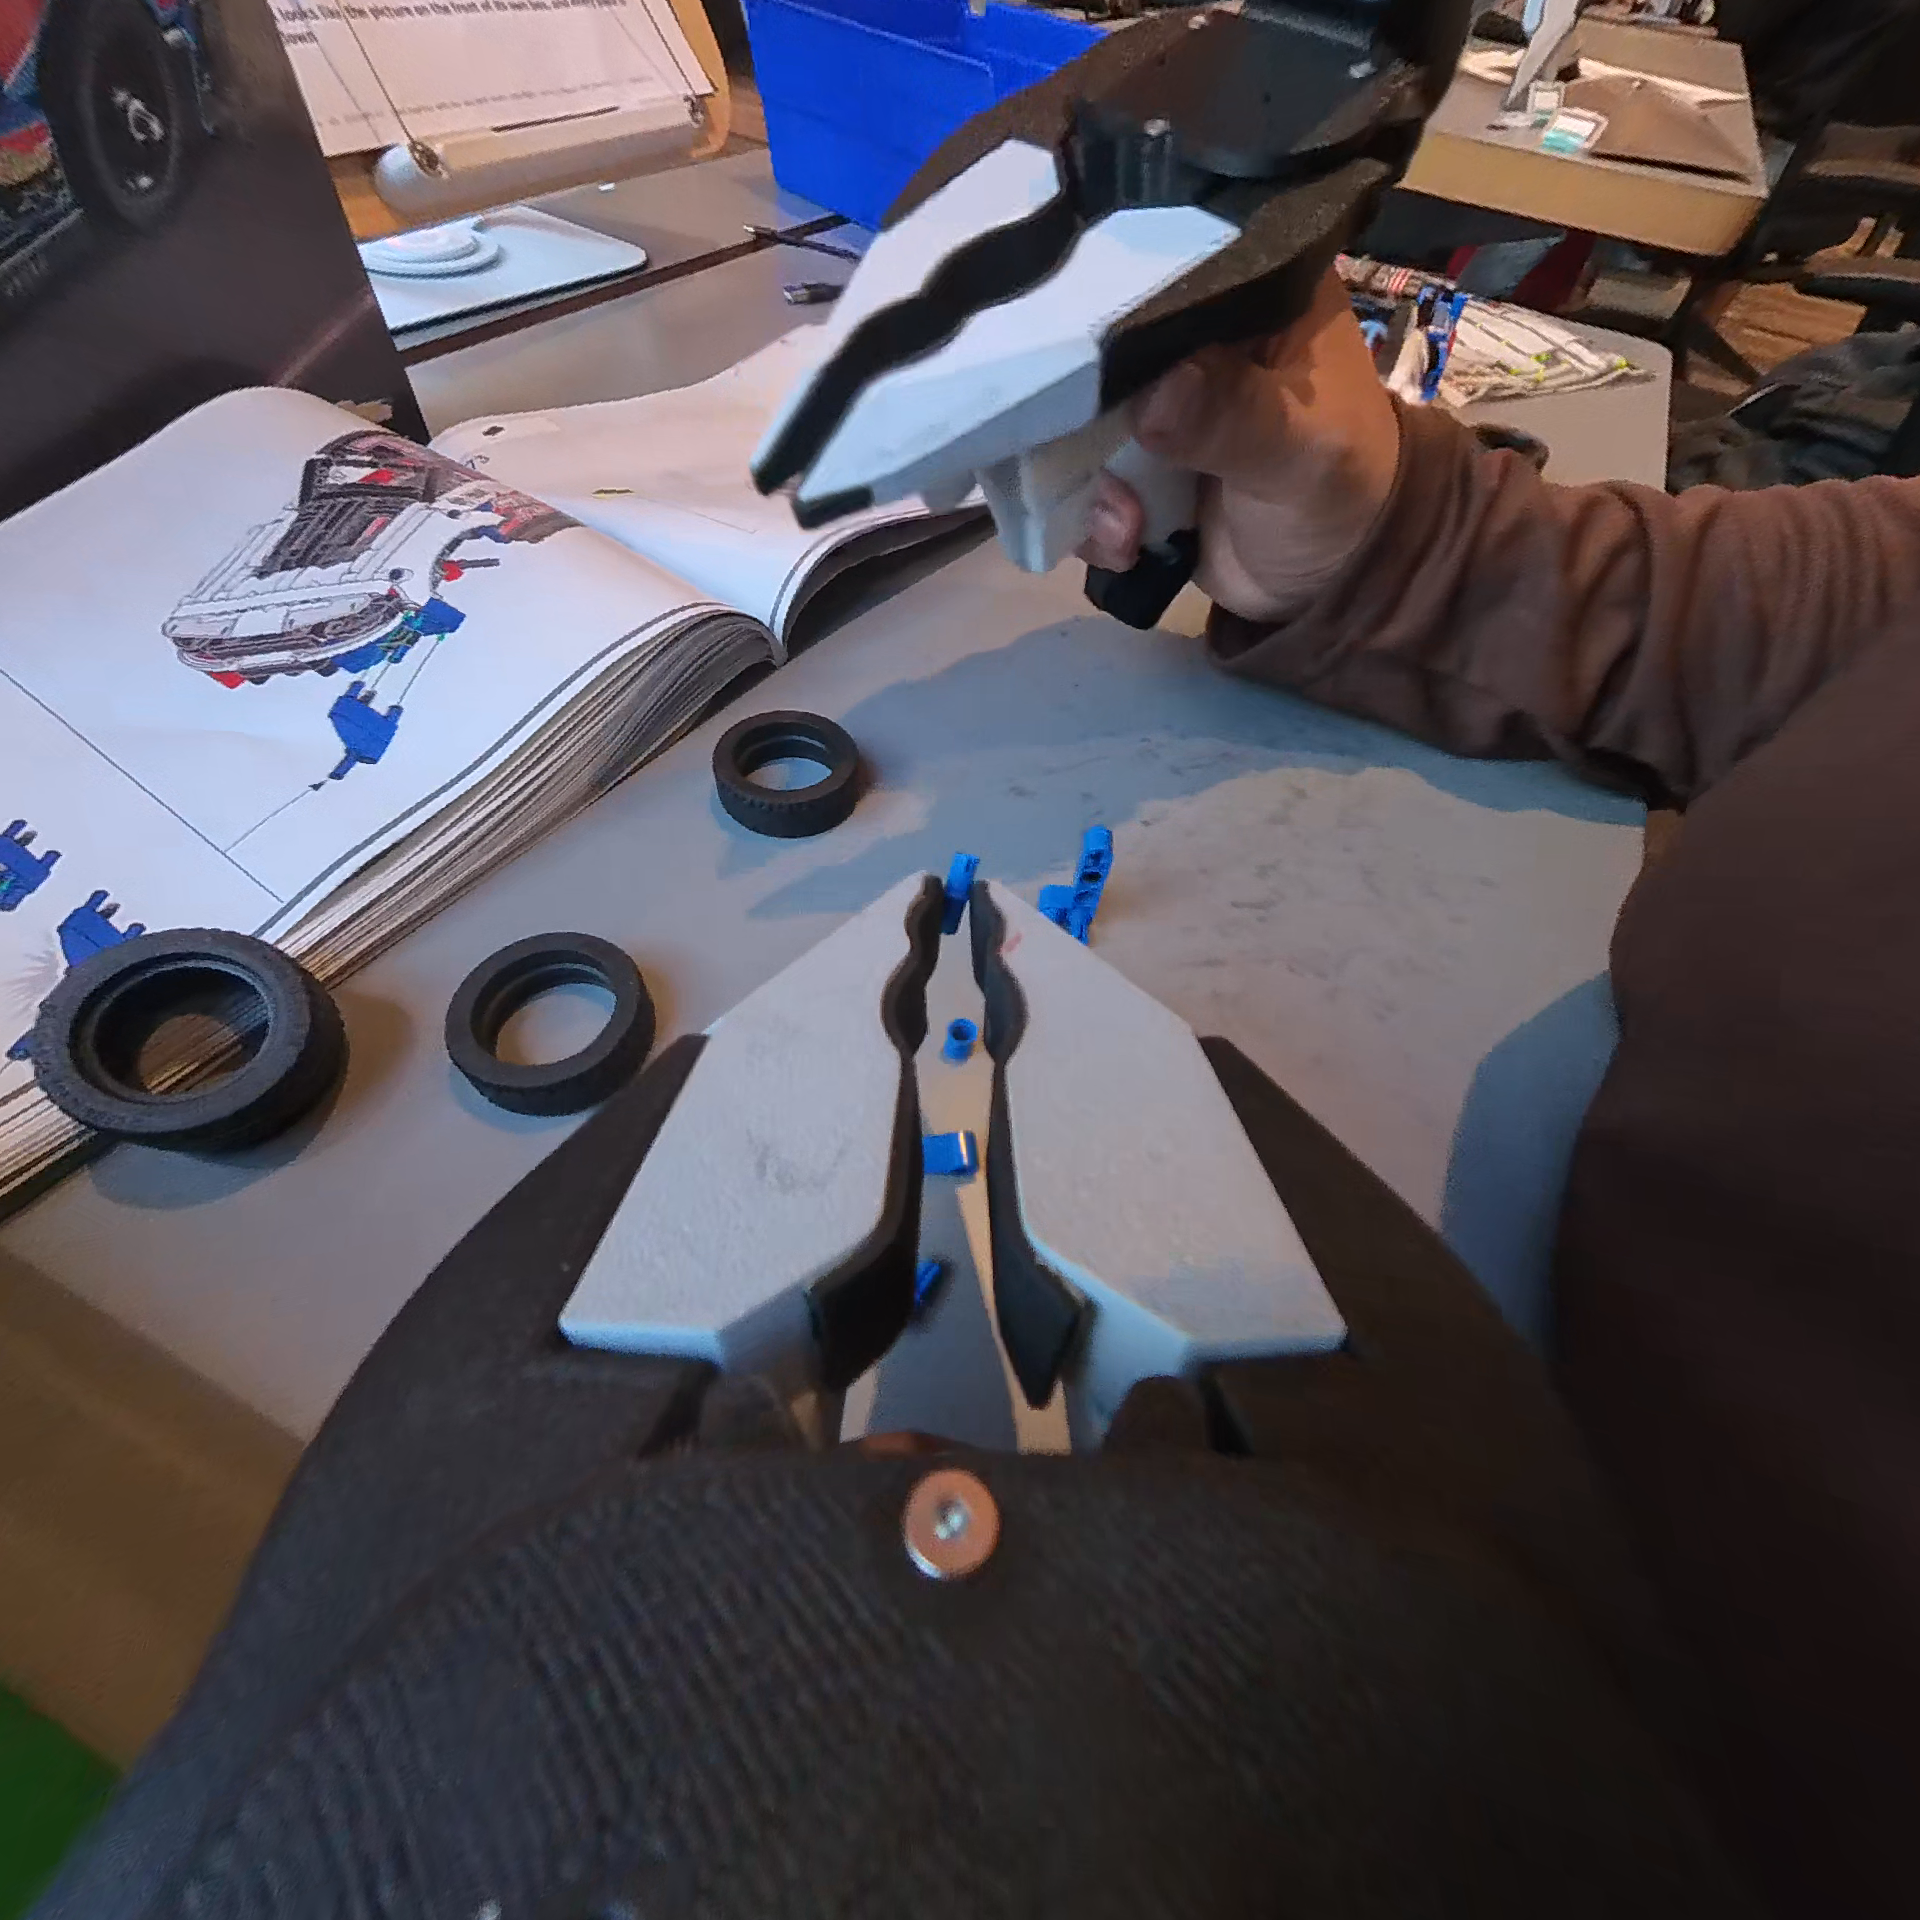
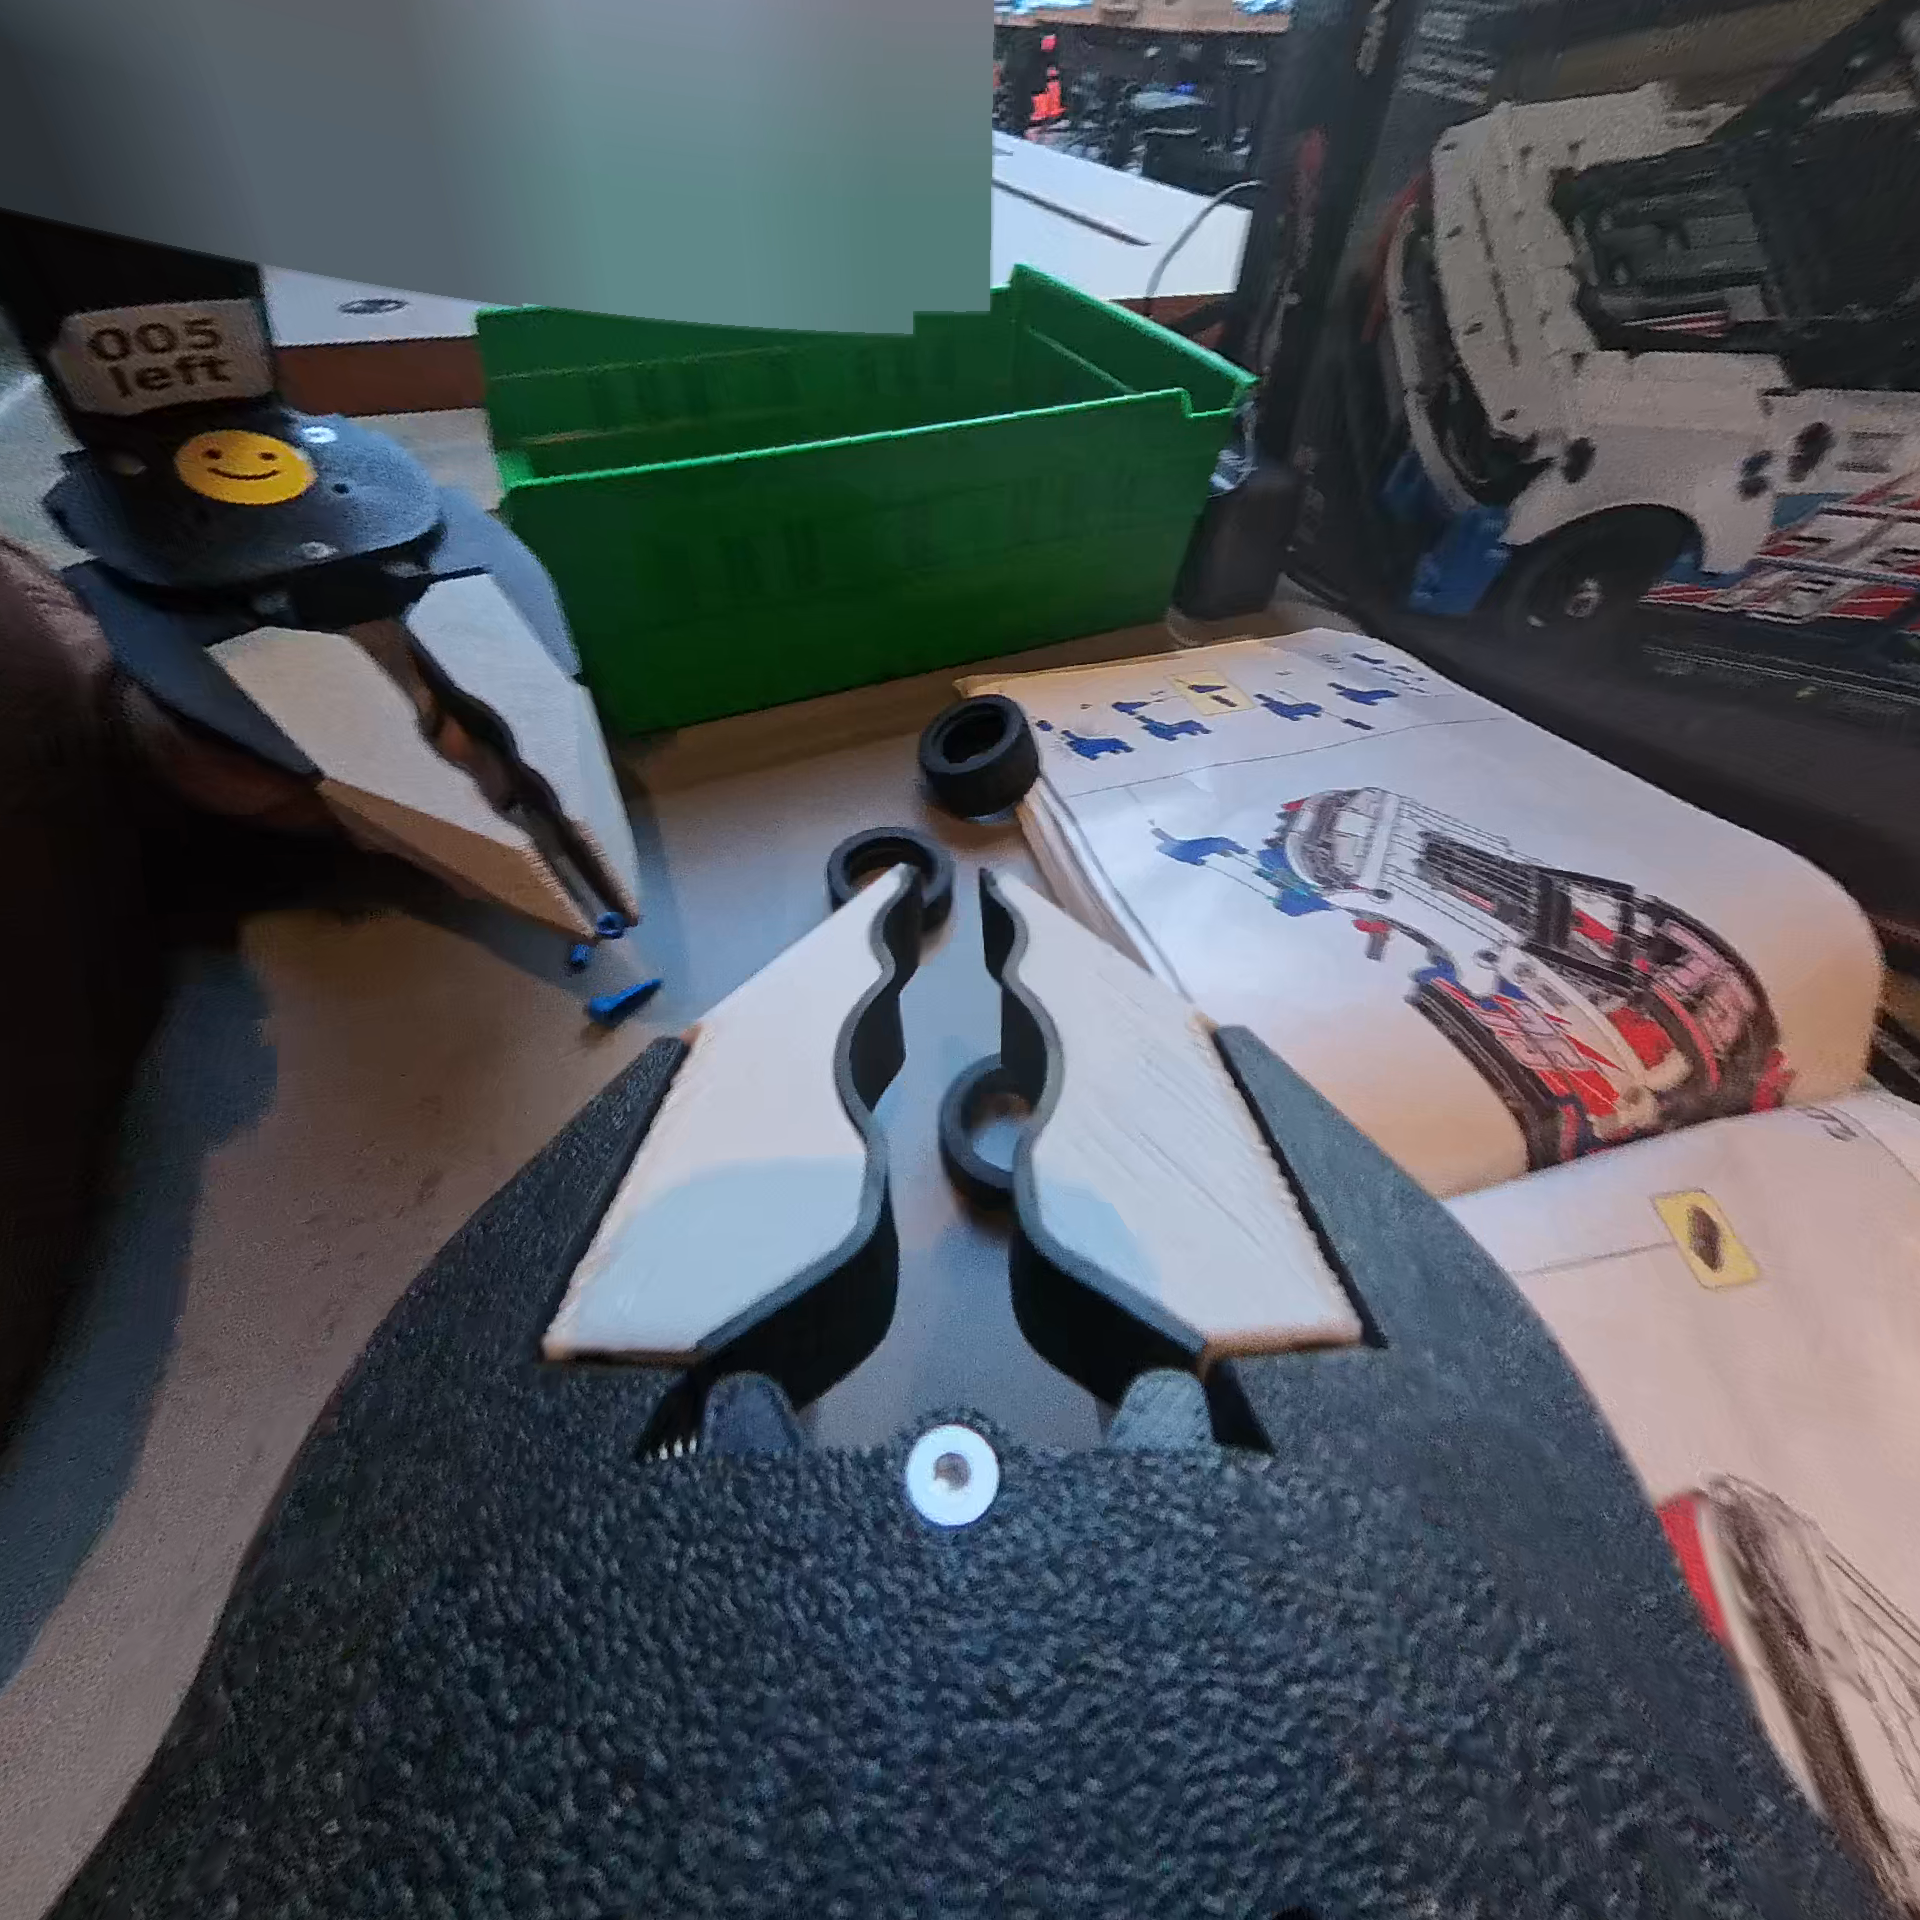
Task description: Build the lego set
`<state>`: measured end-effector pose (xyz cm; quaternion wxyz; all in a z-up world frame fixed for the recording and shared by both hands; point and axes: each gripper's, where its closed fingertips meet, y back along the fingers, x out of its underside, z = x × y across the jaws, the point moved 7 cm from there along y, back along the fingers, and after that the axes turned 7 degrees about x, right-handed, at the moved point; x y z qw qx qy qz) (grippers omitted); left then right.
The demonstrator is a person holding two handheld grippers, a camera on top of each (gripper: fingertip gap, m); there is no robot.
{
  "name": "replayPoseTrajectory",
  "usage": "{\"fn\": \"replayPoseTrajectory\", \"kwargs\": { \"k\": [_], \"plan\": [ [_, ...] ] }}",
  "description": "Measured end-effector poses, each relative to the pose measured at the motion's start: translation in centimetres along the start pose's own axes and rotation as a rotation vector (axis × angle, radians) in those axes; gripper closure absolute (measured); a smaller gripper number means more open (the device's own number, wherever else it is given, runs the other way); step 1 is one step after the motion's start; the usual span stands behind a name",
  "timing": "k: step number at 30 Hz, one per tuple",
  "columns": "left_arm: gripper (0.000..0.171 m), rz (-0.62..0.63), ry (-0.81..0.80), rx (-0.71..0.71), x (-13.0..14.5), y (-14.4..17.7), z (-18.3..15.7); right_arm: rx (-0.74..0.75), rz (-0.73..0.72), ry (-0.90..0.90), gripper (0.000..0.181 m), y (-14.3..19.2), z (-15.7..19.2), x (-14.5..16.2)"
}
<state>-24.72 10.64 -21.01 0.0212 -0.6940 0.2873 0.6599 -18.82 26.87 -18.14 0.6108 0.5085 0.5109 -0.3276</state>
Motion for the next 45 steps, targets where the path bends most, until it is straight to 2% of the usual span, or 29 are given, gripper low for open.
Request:
{"fn": "replayPoseTrajectory", "kwargs": {
  "k": [6, 10, 11, 17, 23, 28, 45],
  "plan": [
    [0.17, -0.011, 0.009, -0.02, -0.8, -0.6, 0.8, -0.263, 0.063, -0.017, 0.173, -1.1, 2.6, -0.6],
    [0.17, 0.011, -0.038, -0.081, -1.4, -1.3, 1.4, -0.316, 0.141, -0.017, 0.174, -2.4, 3.9, -0.1],
    [0.17, 0.033, -0.054, -0.111, -1.4, -1.5, 1.6, -0.328, 0.154, -0.038, 0.181, -2.7, 4.0, 0.0],
    [0.17, 0.066, -0.162, -0.153, -1.3, -2.0, 1.4, -0.346, 0.142, -0.097, 0.181, -2.6, 3.7, 0.1],
    [0.17, 0.015, -0.159, -0.143, -2.3, -2.3, 1.7, -0.315, 0.092, -0.204, 0.181, -2.3, 2.1, -0.5],
    [0.17, -0.019, -0.107, -0.125, -2.3, -2.0, 2.2, -0.325, 0.075, -0.221, 0.18, -2.3, 2.0, -0.4],
    [0.17, 0.015, -0.16, -0.171, -2.0, -2.1, 2.3, -0.329, 0.069, -0.262, 0.176, -2.3, 1.9, -0.1]
  ]
}}
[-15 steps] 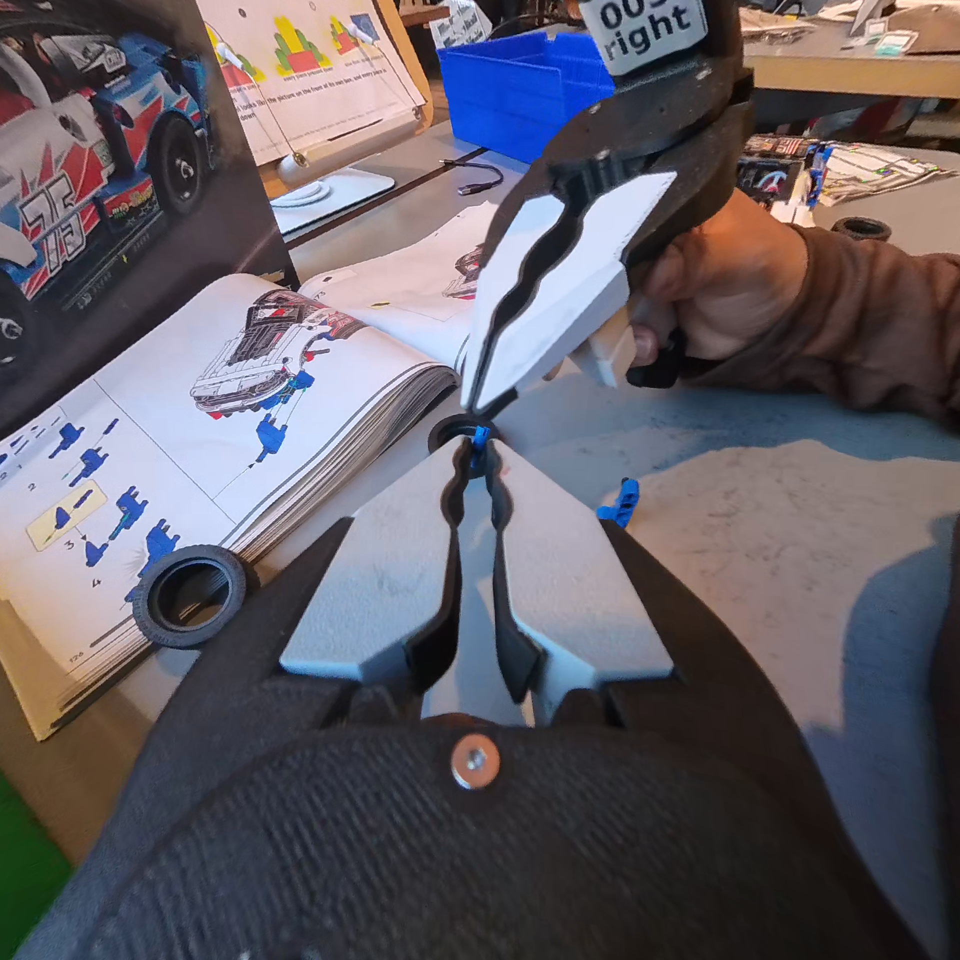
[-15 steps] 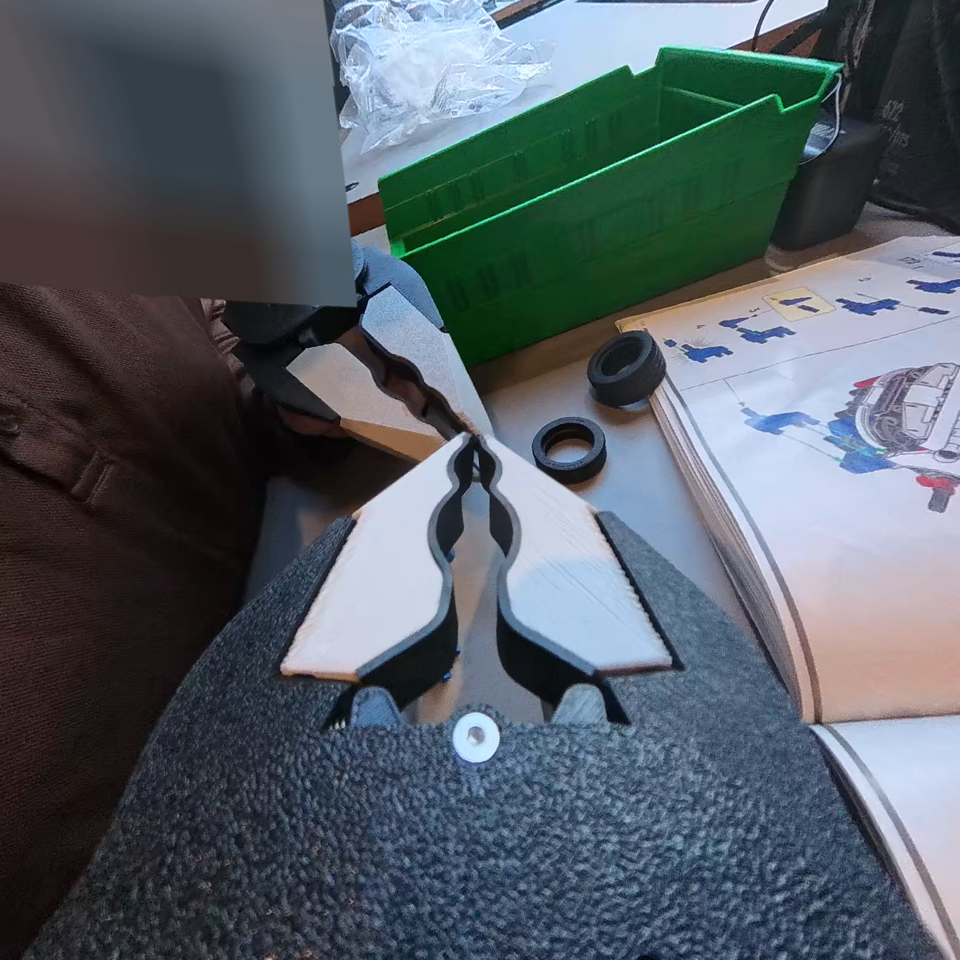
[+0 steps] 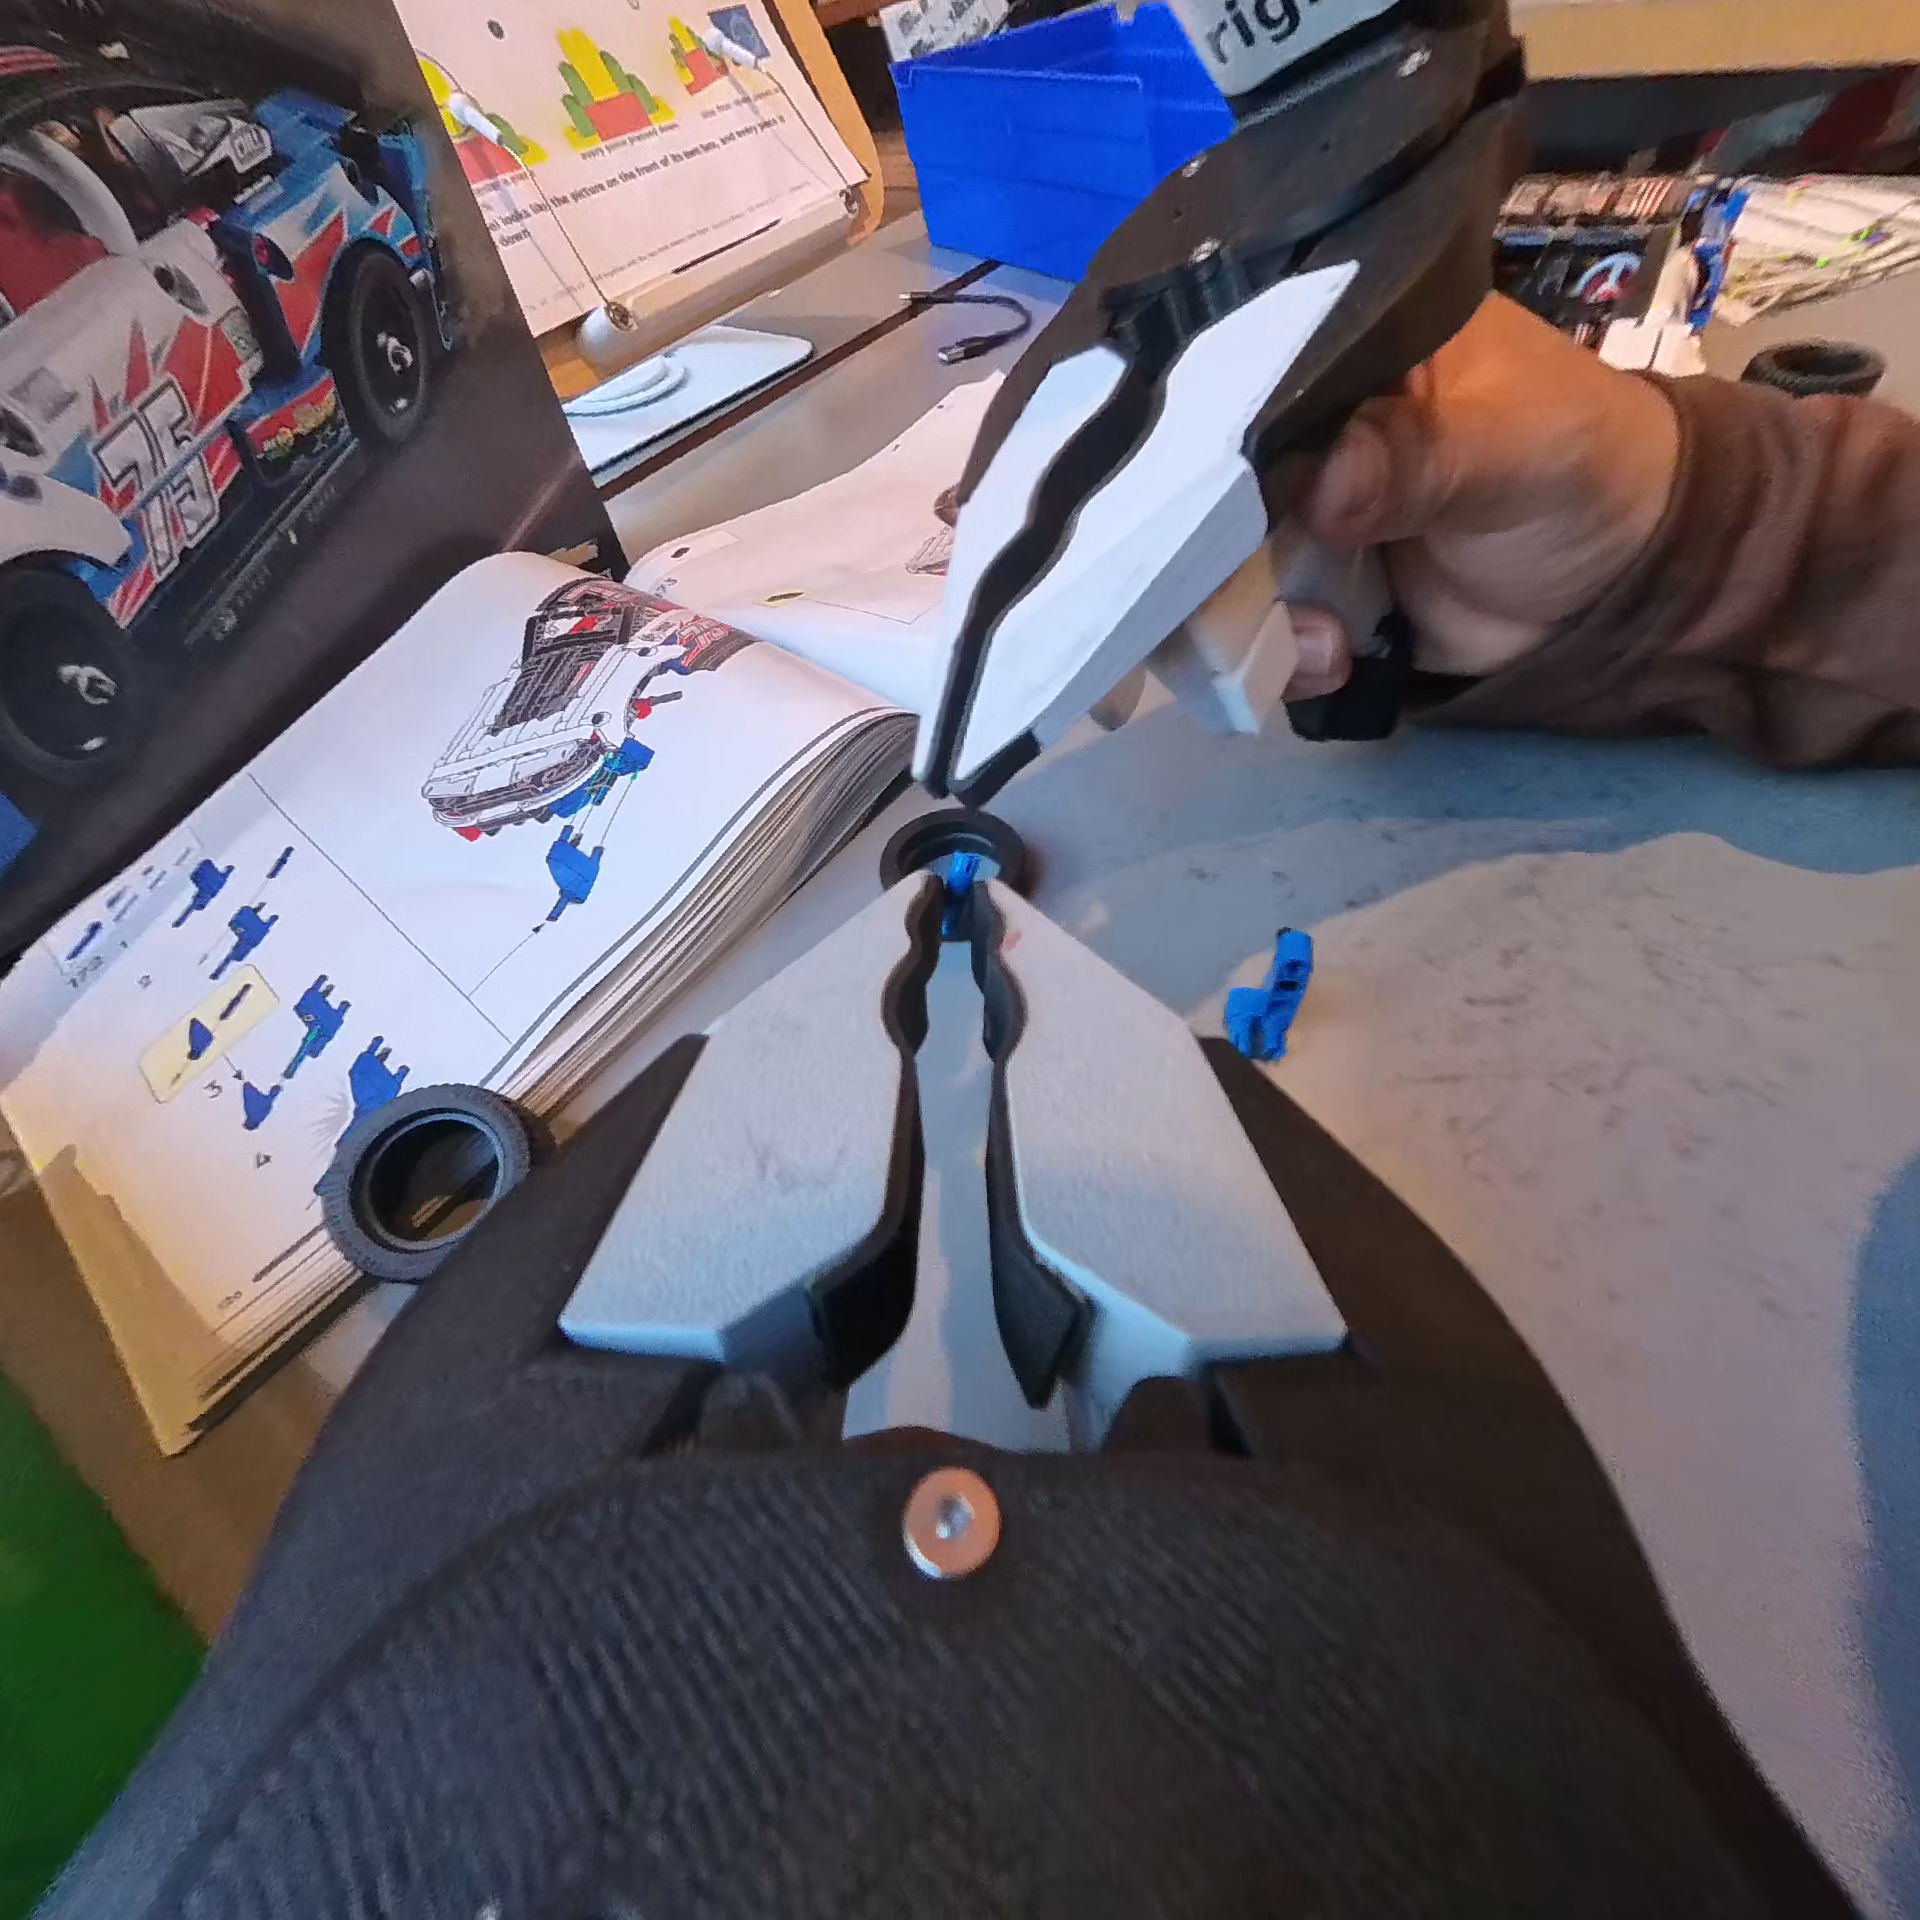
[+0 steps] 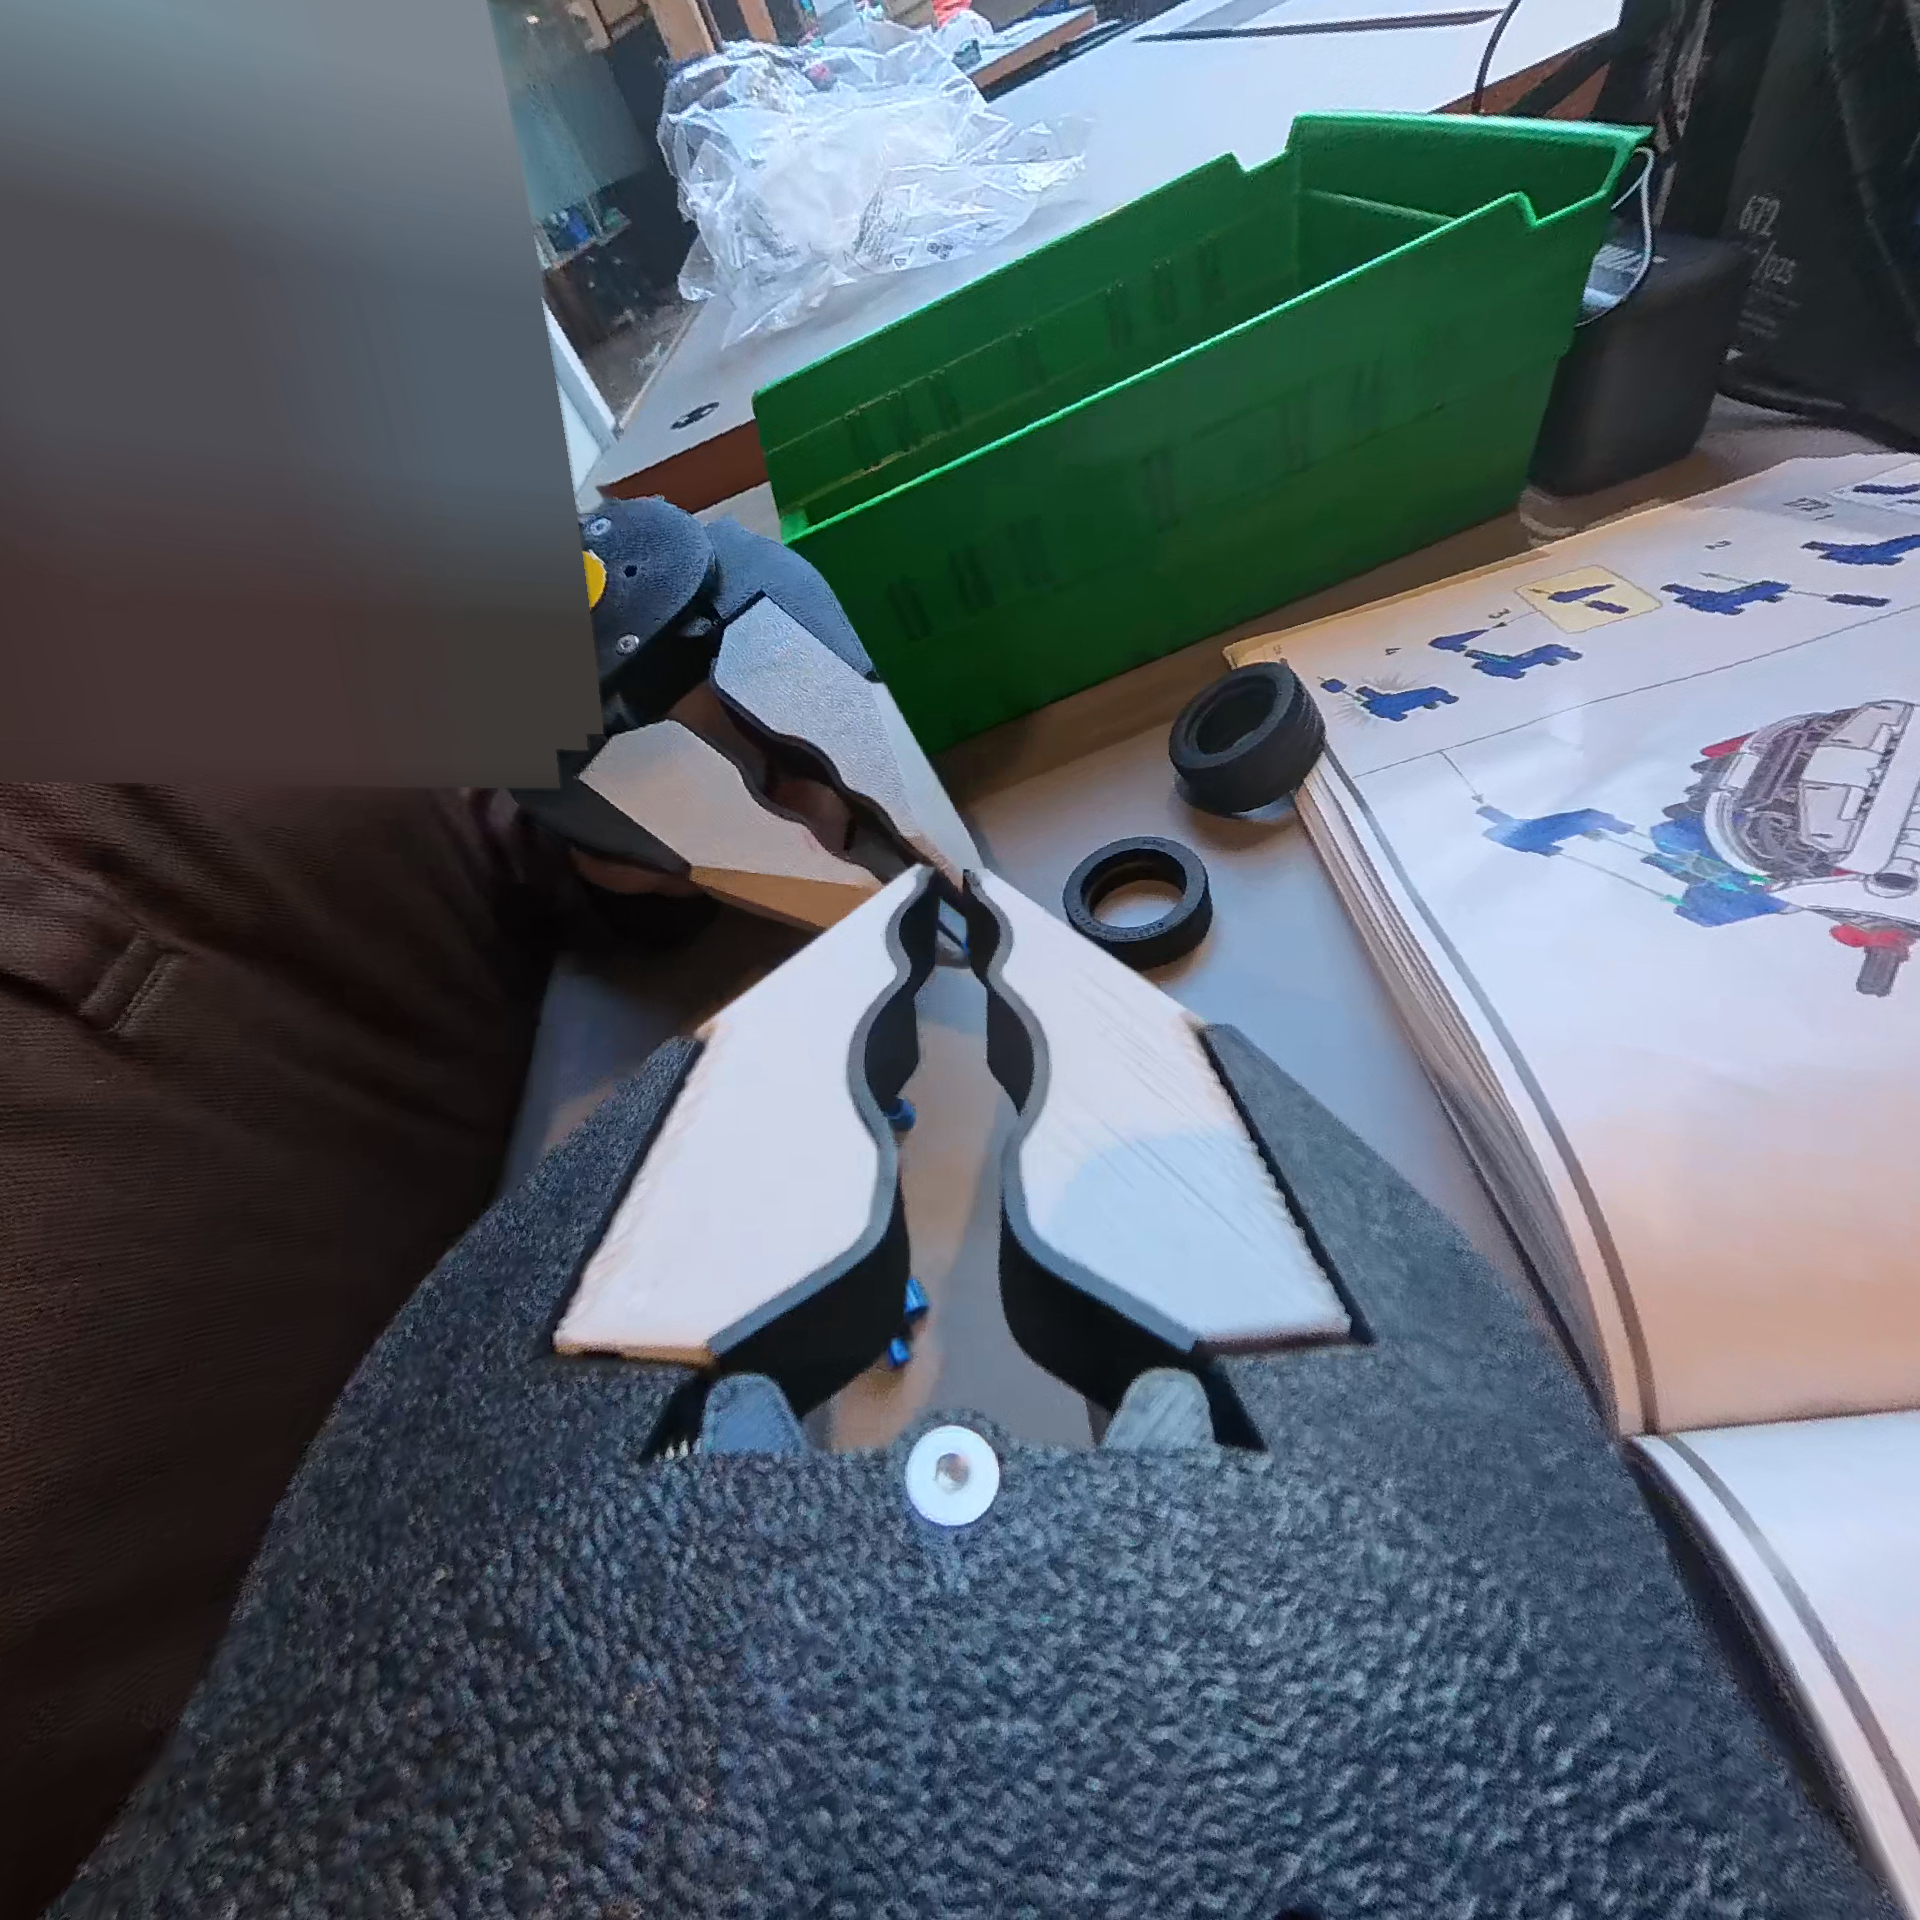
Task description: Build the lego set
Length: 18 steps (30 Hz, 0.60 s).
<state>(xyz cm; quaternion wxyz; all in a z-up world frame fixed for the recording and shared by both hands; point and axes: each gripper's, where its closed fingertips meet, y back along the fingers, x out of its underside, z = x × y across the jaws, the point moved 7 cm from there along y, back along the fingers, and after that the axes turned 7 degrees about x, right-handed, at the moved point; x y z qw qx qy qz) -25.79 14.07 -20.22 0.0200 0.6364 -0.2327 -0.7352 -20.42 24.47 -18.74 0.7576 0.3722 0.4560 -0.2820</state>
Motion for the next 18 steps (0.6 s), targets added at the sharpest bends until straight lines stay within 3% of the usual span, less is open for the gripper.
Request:
{"fn": "replayPoseTrajectory", "kwargs": {
  "k": [7, 18],
  "plan": [
    [0.17, 0.03, -0.111, -0.056, 0.0, -0.2, -0.7, 0.01, 0.057, -0.009, 0.176, -0.1, 0.0, 0.7],
    [0.17, 0.041, -0.142, -0.084, 0.0, -0.1, -0.7, 0.026, 0.101, -0.001, 0.176, -0.4, -0.1, 1.3]
  ]
}}
